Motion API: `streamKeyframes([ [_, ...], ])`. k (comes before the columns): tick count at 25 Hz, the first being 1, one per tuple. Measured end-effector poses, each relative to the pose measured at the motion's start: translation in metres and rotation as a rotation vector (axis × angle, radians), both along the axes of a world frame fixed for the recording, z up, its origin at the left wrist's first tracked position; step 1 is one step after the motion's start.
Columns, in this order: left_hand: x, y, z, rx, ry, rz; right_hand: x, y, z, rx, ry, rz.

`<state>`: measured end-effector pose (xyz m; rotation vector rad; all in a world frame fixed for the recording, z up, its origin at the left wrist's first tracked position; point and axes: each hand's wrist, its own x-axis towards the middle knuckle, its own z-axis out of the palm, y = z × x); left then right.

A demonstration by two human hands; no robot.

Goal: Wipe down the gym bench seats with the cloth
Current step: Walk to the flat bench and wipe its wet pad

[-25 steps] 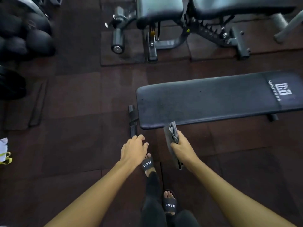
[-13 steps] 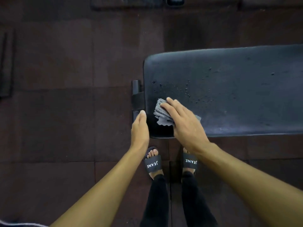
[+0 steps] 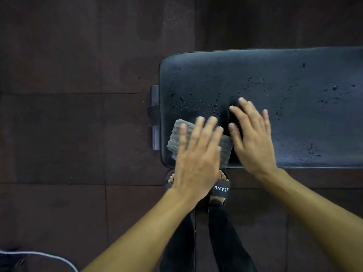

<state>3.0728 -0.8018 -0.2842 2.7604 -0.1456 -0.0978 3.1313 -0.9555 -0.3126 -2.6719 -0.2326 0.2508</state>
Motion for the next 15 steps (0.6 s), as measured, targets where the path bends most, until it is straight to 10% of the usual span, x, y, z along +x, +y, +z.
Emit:
streamKeyframes([
  [6, 0.024, 0.050, -0.031, 0.021, -0.014, -0.722, 0.009, -0.040, -0.019, -0.097, 0.039, 0.046],
  [15, 0.081, 0.045, -0.051, 0.196, -0.062, -1.180, 0.006, -0.043, -0.037, -0.174, -0.136, 0.066],
])
